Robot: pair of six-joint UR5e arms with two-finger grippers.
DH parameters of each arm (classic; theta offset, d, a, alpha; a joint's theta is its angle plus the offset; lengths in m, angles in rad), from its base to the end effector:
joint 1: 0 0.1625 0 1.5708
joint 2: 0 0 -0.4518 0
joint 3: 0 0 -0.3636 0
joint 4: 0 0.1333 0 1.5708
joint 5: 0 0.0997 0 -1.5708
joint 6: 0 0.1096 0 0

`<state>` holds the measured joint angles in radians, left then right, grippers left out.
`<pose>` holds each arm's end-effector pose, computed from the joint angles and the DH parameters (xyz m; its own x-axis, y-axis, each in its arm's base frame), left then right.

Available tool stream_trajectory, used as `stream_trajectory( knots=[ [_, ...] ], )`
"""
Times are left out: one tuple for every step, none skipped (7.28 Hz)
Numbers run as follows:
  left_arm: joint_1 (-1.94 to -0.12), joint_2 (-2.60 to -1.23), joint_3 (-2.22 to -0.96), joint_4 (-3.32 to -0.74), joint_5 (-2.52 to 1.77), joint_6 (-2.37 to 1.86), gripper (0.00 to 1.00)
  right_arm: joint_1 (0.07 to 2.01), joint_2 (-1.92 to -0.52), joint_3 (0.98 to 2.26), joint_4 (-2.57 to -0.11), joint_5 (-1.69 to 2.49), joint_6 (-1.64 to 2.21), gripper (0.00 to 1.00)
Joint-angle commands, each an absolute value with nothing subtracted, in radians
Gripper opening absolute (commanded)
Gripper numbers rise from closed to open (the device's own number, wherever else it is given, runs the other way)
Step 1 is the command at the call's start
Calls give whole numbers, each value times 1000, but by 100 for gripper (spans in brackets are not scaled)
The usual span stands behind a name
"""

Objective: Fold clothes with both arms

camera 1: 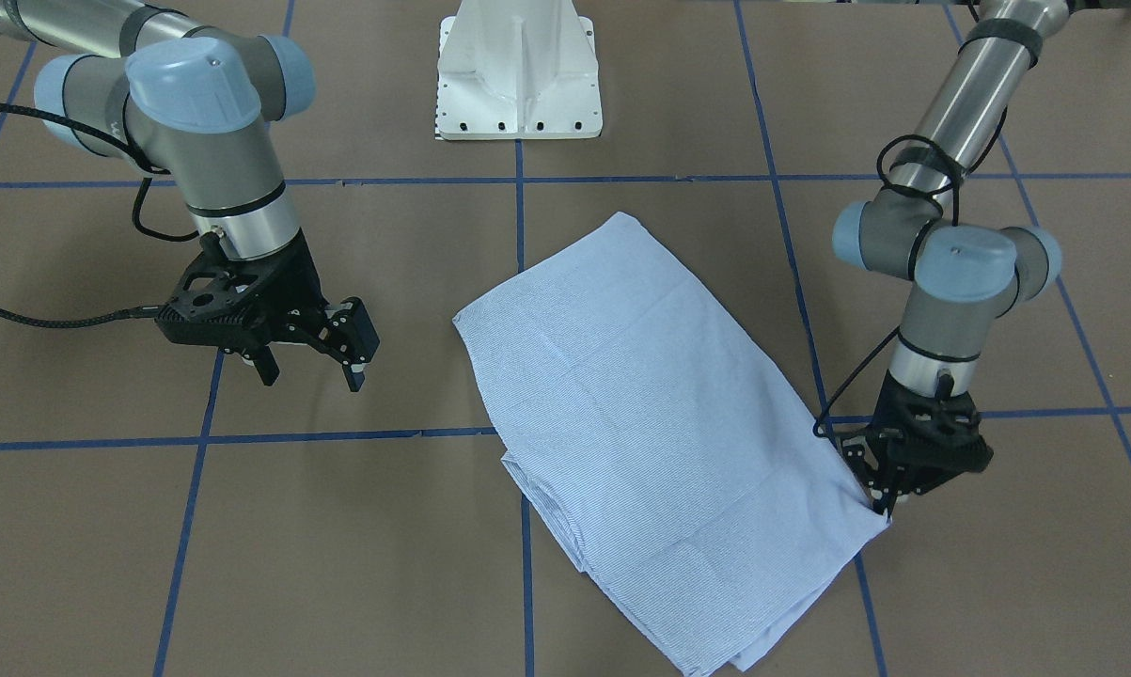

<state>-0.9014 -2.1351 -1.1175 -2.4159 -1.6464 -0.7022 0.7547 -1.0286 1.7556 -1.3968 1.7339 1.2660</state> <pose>0.3672 -0.6656 0.4855 0.7989 0.2172 -0.5609 0.2071 0.7762 0.5956 -0.3955 -0.5305 0.2968 0.6065 0.1638 0.7781 -0.4206 0.8965 0.1391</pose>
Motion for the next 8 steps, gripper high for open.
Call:
stream_trajectory(
  knots=[
    [-927,-2406,-836,-2413,-1647,-704,0,718,-1025,1784,-1397,1720,1304,100],
    [-927,-2422,-806,-2418,-1651,-701,0,709,-1020,1792,-1397,1717,1313,100],
    [-930,-2418,-808,-2431,-1670,-696,63,698,-1011,1793,-1405,1707,1325,100],
    [-930,-2329,-904,-2509,-1722,-695,100,680,-1011,1801,-1411,1682,1350,100],
    [-943,-2219,-1061,-2508,-1818,-693,100,655,-999,1801,-1452,1654,1426,100],
    [-949,-2162,-1142,-2507,-1862,-693,100,603,-944,1801,-1544,1596,1540,100],
    [-951,-2126,-1185,-2508,-1865,-693,100,531,-898,1787,-1578,1539,1709,100],
    [-951,-2105,-1210,-2510,-1867,-698,100,482,-861,1746,-1583,1523,1797,100]
  ],
)
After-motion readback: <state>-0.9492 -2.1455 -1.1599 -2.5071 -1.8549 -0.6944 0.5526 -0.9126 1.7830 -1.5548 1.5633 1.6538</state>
